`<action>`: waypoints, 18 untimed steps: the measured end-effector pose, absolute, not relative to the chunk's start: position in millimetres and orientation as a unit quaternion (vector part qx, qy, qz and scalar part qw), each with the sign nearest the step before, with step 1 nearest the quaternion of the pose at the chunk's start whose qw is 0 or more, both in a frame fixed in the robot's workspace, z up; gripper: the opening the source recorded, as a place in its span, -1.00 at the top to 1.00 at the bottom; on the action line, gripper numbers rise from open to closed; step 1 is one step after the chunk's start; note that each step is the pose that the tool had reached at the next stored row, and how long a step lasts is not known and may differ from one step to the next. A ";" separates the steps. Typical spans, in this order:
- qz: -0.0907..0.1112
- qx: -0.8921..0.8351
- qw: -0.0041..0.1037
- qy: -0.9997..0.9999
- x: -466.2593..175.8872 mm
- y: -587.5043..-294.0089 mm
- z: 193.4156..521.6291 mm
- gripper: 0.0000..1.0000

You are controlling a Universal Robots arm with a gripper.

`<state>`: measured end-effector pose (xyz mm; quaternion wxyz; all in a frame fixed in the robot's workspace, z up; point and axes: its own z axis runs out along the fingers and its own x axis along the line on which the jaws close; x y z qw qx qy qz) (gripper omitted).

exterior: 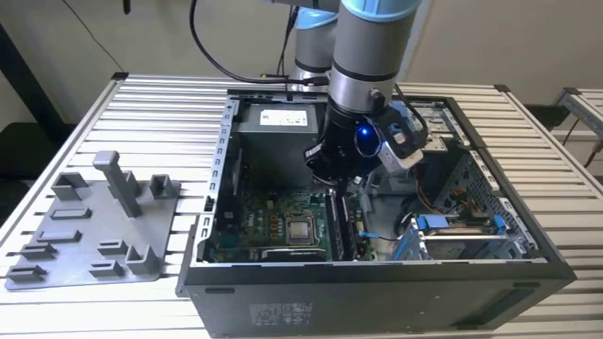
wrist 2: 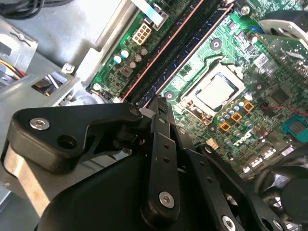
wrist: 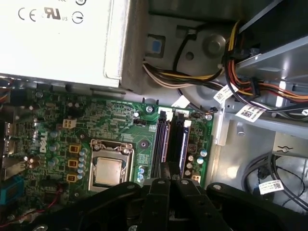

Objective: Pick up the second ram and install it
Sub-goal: 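Press down the second ram until it locks into place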

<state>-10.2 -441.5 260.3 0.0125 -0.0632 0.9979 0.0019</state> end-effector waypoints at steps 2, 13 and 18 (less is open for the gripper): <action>0.003 -0.076 0.013 0.997 -10.4 -441.5 260.3 0.79; 0.005 -0.154 0.012 0.988 -11.3 -441.5 259.5 0.79; 0.005 -0.177 0.012 0.984 -11.4 -441.5 259.4 0.79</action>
